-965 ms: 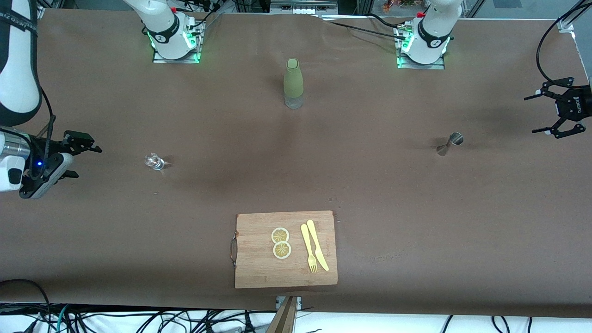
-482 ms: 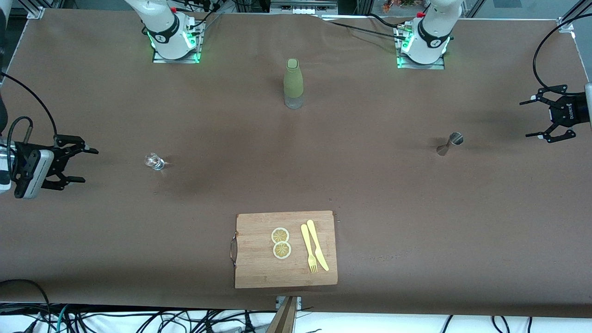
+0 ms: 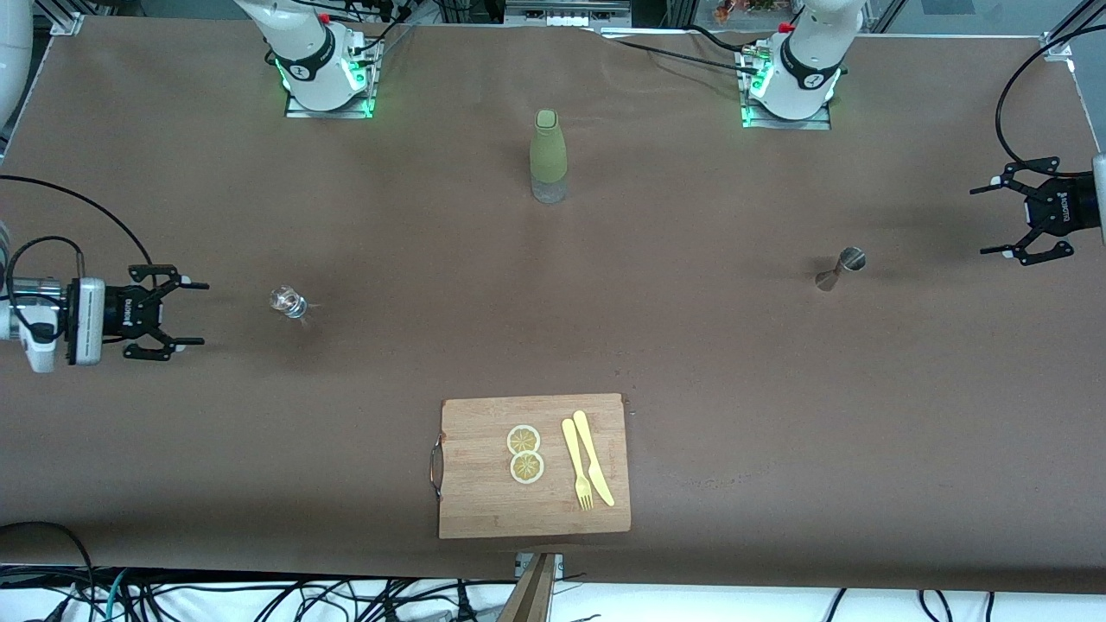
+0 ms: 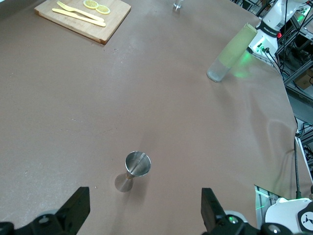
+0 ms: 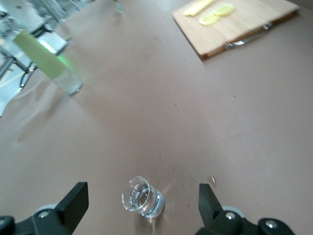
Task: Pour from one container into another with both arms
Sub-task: 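Lower the right gripper to the glass cup while the left gripper nears the jigger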
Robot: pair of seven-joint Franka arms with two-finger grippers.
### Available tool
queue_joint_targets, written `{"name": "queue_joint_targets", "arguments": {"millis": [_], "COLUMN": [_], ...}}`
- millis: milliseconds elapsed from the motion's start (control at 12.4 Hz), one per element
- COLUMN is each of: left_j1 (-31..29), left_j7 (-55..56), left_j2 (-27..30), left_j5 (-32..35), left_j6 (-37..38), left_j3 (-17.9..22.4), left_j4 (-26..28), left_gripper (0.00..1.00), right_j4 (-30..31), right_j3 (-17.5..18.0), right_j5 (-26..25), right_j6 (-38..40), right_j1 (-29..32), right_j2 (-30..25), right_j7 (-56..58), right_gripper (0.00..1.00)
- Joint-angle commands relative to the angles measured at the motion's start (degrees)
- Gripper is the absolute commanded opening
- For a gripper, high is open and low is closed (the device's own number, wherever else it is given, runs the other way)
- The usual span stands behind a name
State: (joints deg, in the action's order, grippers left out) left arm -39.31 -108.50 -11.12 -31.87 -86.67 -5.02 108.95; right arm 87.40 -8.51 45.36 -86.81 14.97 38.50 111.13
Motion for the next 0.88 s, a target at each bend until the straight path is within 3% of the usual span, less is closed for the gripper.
{"name": "queue_joint_targets", "arguments": {"millis": [0,563,804], "left_j1": [-1.03,-1.03,-1.65], "left_j7": [-1.54,-2.67,-5.66], "left_j2": [-0.92,-1.45,-3.47], "left_j5": [-1.70,-1.70,-1.70], "left_j6": [0.97,1.06,1.15], "left_j3": [-0.34,-0.34,-0.34], "left_j4": [-0.67,-0.40,-0.40], "left_gripper": [1.00,1.00,1.00], "right_j4": [1.81,1.99,1.90], "right_j3": [0.60,0.77,0.86], "right_j5": [3.68,5.62,5.53], "right_j6": [1.73,2.87,2.17], "right_j1": [2.16,2.26,1.55], "right_j2": [2.63,10.10,11.68], "right_j7": [12.84,32.73,33.54], "right_gripper": [1.00,1.00,1.00]}}
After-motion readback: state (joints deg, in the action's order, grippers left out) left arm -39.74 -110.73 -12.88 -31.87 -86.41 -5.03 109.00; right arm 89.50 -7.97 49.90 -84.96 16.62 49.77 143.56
